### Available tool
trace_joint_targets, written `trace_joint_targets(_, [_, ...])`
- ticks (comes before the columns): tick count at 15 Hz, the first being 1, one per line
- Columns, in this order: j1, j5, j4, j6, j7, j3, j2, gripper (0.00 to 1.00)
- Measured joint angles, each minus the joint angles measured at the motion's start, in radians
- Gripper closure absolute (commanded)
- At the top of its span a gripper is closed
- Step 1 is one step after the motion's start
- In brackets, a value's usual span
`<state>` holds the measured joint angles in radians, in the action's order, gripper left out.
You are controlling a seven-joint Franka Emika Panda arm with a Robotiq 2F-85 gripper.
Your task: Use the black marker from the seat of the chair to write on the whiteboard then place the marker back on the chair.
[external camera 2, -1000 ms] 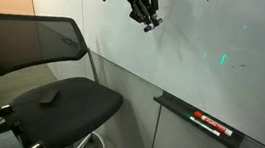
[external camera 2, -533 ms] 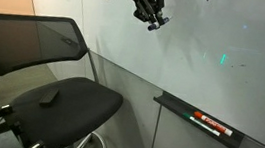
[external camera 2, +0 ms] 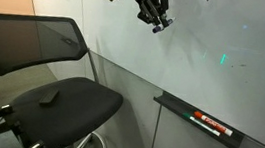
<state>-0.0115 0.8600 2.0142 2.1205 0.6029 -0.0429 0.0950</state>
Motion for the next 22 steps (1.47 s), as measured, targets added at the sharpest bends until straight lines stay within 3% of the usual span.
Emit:
trace_joint_targets(14, [0.0, 0.014, -0.044, 0.061, 0.006, -0.023, 0.064, 0.89])
trace_joint_targets(22, [0.005, -0.024, 0.012, -0.019, -0.035, -0.012, 0.029, 0.89])
